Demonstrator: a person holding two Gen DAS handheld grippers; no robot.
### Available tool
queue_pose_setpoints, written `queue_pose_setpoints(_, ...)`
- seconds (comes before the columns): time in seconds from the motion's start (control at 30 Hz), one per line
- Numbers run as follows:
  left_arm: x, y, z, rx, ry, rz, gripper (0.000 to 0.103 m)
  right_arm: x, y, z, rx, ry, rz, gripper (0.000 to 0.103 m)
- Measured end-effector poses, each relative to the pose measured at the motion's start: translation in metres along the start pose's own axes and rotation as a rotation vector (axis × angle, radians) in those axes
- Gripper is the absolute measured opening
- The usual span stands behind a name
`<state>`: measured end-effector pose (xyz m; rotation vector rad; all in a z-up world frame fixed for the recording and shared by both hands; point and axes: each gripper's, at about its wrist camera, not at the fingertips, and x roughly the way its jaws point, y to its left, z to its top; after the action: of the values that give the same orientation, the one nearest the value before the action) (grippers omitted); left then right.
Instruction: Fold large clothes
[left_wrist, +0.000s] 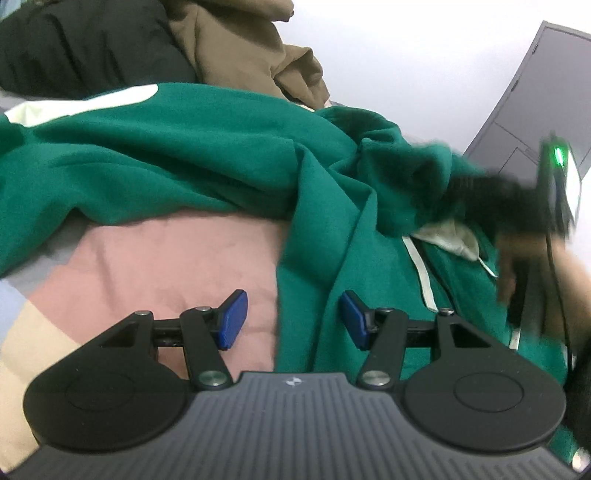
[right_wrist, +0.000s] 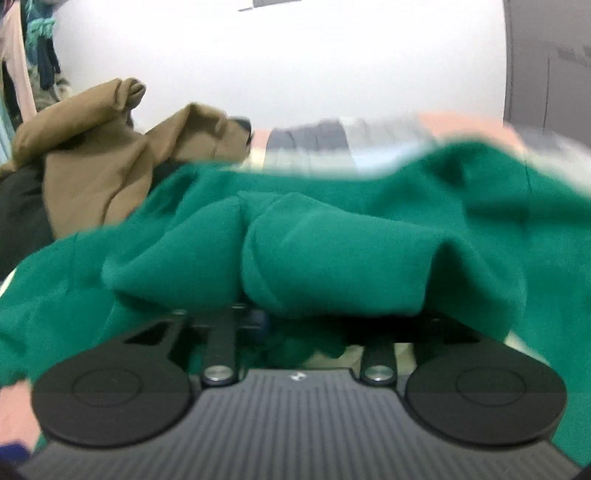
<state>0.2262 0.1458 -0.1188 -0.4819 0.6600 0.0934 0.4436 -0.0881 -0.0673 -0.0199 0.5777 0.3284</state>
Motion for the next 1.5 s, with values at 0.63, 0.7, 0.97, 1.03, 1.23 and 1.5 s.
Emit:
queue_pose_setpoints(0.63, 0.013, 0.055, 0.02, -0.135, -0.11, -0.006, 0.062, 0.198, 0.028, 0.244, -0.208, -0.211, -0.216, 0.02)
queue_pose_setpoints(0.7, 0.019, 0.059, 0.018, -0.147, -0.111, 0.025, 0.062, 0.222, 0.025, 0.236, -0.214, -0.176, -0.212, 0.022)
queue_pose_setpoints(0.97, 0.024, 0.058, 0.016, -0.106, -0.127, 0.045, 0.062, 0.26, -0.002, 0.203, -0.129, -0.076, -0.151, 0.046)
queue_pose_setpoints(1.03, 0.022, 0.057, 0.017, -0.107, -0.135, 0.041, 0.062, 0.247, -0.009, 0.199, -0.085, -0.091, -0.112, 0.075)
queue_pose_setpoints(1.23, 0.013, 0.057, 0.017, -0.081, -0.14, 0.035, 0.062, 0.183, -0.022, 0.186, -0.039, -0.124, -0.049, 0.088)
queue_pose_setpoints(1.5, -0.022, 0.045, 0.012, -0.018, -0.167, 0.016, 0.062, 0.061, -0.068, 0.133, -0.046, -0.093, -0.075, 0.088)
